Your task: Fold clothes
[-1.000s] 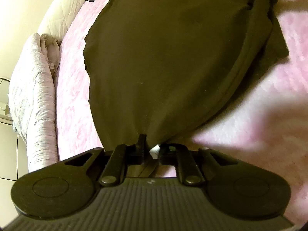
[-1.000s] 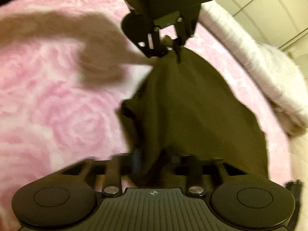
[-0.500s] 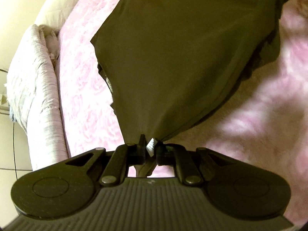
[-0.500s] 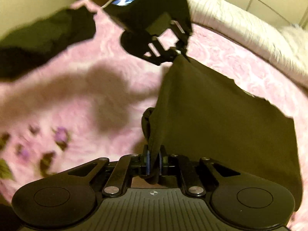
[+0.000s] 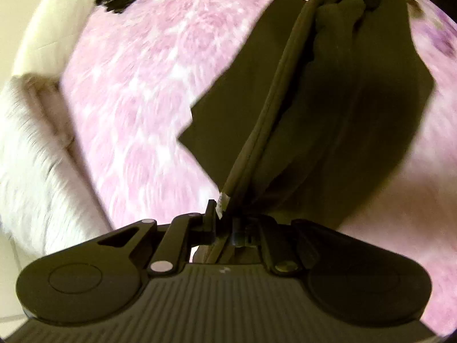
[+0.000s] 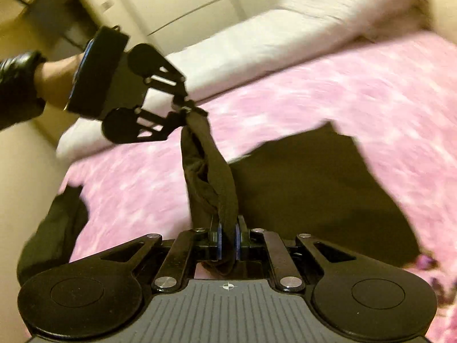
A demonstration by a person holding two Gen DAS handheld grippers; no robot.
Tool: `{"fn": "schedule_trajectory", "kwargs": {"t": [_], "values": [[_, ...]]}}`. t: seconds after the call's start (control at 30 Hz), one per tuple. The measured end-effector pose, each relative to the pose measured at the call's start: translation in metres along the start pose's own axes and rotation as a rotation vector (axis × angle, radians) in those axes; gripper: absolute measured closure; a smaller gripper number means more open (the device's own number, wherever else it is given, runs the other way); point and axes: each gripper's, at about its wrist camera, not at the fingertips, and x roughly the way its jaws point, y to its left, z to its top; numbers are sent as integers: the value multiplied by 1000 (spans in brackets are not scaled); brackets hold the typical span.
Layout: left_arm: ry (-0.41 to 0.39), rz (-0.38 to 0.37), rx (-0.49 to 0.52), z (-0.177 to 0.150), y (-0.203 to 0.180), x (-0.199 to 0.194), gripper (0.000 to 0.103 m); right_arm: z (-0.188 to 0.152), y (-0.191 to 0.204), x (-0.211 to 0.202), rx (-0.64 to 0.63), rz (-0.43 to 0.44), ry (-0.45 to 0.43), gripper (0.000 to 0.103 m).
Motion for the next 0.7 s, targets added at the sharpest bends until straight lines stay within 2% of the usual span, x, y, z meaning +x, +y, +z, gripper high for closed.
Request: {"fn": "schedule_trajectory", "kwargs": {"t": [0.1,0.17,0.27,0.37,0.4,0.43,0.57,0.7], "values": [[-9,-57,35,43,37,42,95,12,-65,-7,114,-10,-3,96],[2,-103,58,68,54,79,94,11,-103,4,180,-22,10,96],[39,-156,54,86,51,122,87,7,-150,17,251,-33,57,95],[43,-158,18,87,51,140,78,-4,-175,25,305,-39,84,94],[34,-156,-18,84,54,139,77,-5,-180,22,326,-42,76,91],[17,-150,-69,78,59,136,75,-7,-185,20,347,-45,69,83],[-30,-160,-356,35,82,110,71,-13,-180,-2,425,-85,-18,74],[-53,-166,-656,-16,98,83,70,-18,-164,-14,448,-91,-58,45]]}}
